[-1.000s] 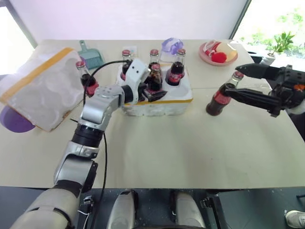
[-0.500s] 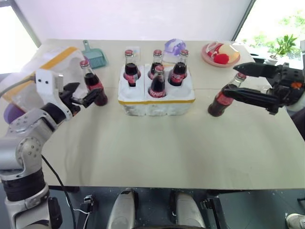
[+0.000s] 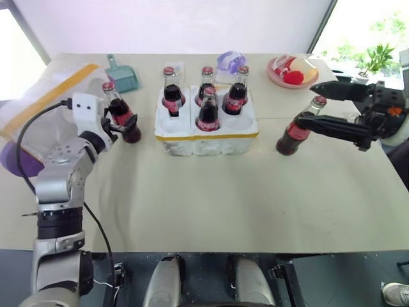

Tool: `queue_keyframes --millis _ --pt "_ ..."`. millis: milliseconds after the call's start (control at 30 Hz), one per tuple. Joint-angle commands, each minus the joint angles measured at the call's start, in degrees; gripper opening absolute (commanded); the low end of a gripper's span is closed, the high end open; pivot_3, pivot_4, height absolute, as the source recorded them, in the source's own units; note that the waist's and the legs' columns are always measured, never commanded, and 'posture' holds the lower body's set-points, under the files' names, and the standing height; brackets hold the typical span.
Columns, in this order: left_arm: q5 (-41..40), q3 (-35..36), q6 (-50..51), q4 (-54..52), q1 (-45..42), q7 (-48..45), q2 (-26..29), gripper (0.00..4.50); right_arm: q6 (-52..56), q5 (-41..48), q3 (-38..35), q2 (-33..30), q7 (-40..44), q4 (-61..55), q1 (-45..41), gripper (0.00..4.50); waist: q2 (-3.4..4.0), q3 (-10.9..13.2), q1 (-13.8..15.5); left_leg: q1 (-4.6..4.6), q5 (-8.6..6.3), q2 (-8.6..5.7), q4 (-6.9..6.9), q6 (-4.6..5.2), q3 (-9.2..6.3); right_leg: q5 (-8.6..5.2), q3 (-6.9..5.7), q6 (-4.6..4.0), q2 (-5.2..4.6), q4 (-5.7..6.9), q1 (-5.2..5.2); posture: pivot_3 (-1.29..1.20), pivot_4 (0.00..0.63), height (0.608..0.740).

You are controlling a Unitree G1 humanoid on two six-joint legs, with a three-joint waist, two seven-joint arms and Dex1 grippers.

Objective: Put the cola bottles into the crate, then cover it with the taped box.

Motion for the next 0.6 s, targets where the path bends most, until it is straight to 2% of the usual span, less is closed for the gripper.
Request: queue_keyframes --millis 33,367,467,533,600 --pt "0.9 0.5 -2.8 1.6 -1.8 0.1 0.2 4.45 0.2 1.0 -3.1 -0.5 -0.9 -1.2 -0.3 4.5 0.0 0.0 0.0 0.0 0.0 0.0 0.0 0.0 0.0 0.0 0.0 0.0 0.0 0.0 0.0 0.0 0.15 0.736" --pt "4.3 -2.8 -10.6 16.8 -7.6 -2.8 -1.3 4.45 0.0 0.9 -2.6 0.1 -2.3 -1.5 -0.9 4.5 -0.01 0.0 0.0 -0.01 0.0 0.0 0.02 0.0 0.01 0.01 -0.01 0.01 -0.01 0.01 0.01 0.0 0.15 0.736" --pt "4.7 -2.6 -12.2 18.8 -8.6 -3.0 -1.1 3.64 -0.1 0.8 -2.5 0.2 -2.4 -1.5 -1.0 4.5 0.0 0.0 0.0 -0.01 0.0 0.0 0.01 0.0 0.01 0.01 -0.01 0.02 -0.01 0.01 0.0 0.0 0.15 0.736" --pt "4.5 -2.0 -11.9 18.3 -8.5 -2.9 -0.5 2.78 0.0 0.8 -2.6 0.2 -2.5 -1.5 -0.9 4.5 -0.01 0.0 0.0 -0.01 0.0 0.0 0.01 0.0 0.0 0.01 -0.01 0.02 -0.01 0.01 0.0 0.0 0.15 0.736" --pt "3.8 -0.8 -9.7 16.1 -7.6 -2.7 0.7 2.79 0.1 0.8 -2.9 0.2 -2.5 -1.4 -0.5 4.5 -0.01 0.0 0.0 -0.01 0.0 0.0 0.01 0.0 0.0 0.01 -0.01 0.02 -0.01 0.01 0.0 0.0 0.15 0.736"
